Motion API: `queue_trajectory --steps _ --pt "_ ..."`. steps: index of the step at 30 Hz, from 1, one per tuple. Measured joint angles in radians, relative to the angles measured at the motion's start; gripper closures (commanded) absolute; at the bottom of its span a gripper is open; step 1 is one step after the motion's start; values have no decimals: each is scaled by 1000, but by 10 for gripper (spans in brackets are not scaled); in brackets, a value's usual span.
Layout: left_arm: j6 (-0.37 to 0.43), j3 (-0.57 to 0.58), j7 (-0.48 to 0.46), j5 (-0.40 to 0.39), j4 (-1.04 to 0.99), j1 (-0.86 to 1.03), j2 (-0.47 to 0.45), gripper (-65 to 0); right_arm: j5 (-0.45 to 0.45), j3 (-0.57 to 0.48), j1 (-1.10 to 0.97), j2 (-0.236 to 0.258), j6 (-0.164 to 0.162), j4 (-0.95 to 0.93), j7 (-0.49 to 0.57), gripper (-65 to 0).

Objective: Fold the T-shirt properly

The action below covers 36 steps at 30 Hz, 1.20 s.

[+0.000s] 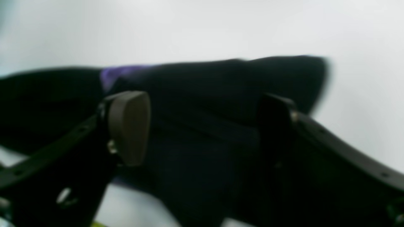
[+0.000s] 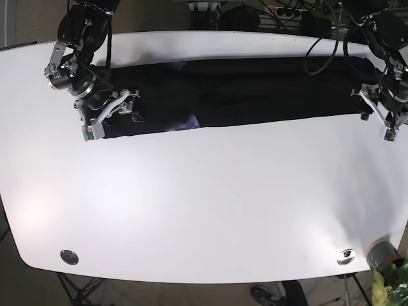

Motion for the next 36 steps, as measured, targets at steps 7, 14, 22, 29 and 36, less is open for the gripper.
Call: queue_trajectory --steps 7,14,22,29,36 --pt "0 2 6 4 -5 82 52 -365 -111 -102 -55 -2 -1 -1 42 -304" --pt "4 34 -134 9 -103 152 68 -365 -304 -191 -93 -32 0 -2 100 -301" --pt "2 92 -295 158 -260 113 45 -365 -497 -185 -74 -81 -1 -43 191 -303" --pt "0 92 -343 176 -390 8 36 -365 -508 -164 21 -72 0 -199 243 -304" --pt "-3 164 -370 186 -545 -139 5 -365 -480 -79 176 -54 19 -377 299 -301"
